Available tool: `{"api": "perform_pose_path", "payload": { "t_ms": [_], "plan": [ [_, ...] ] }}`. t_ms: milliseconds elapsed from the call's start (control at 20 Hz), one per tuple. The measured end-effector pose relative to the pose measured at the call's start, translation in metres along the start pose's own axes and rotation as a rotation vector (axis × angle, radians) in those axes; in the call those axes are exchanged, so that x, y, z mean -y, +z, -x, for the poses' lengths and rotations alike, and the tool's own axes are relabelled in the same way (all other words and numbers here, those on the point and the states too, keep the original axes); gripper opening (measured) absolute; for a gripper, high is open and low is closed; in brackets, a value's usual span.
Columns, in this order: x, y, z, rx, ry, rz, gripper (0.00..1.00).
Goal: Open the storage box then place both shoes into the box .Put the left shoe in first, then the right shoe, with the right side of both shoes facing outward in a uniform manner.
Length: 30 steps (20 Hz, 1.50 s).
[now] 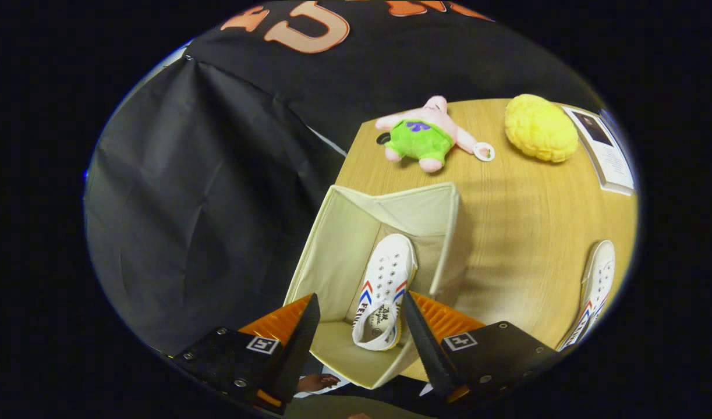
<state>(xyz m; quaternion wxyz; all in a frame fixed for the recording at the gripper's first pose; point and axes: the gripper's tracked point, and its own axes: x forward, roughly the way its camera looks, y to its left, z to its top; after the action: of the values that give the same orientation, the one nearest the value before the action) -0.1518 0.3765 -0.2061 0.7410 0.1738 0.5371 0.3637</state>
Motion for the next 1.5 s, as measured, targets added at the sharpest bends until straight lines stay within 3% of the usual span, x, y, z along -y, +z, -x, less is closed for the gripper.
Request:
{"api": "perform_pose_path", "payload": {
  "t_ms": [100,300,550,750,1050,1250,1500],
  "plan": [
    [0.031,0.008,0.028,0.081,-0.066,0.029,0.95],
    [0.122,0.002,0.085,0.18,-0.249,0.059,0.99],
    [0.24,-0.049,0.121,0.15,-0.435,-0.016,0.99],
    [0.309,-0.083,0.137,0.13,-0.513,-0.066,0.99],
    [0.359,-0.125,0.132,0.038,-0.527,-0.087,0.96],
    [0.377,-0.131,0.119,-0.008,-0.534,-0.029,0.91],
    [0.38,-0.117,0.092,0.018,-0.46,-0.071,0.83]
  ]
}}
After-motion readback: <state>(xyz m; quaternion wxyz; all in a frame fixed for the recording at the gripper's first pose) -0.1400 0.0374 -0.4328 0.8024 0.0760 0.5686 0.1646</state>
